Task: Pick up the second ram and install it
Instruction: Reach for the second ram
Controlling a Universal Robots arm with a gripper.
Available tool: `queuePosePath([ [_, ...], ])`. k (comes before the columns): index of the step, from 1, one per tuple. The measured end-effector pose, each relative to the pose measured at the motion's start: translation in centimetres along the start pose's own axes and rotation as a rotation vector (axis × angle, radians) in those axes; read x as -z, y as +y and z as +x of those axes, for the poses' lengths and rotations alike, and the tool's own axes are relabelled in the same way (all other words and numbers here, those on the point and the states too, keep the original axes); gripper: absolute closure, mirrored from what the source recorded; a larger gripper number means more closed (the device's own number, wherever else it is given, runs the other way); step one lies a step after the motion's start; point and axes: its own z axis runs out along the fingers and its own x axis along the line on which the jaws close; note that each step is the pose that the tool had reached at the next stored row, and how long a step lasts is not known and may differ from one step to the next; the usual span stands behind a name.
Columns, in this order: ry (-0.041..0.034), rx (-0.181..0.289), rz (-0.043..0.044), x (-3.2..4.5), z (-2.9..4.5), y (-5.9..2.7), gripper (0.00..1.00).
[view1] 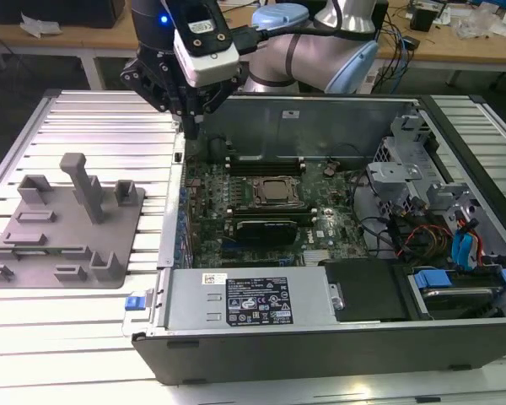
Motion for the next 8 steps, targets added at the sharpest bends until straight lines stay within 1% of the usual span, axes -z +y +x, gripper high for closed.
queuePosePath([
  [1,-0.0003,0.000,0.0000,0.01,0.51,-0.04,0.92],
  [3,-0.0008,0.000,0.0000,0.02,1.27,-0.10,0.92],
  [8,-0.0010,0.000,-0.0001,0.03,2.29,-0.17,0.92],
])
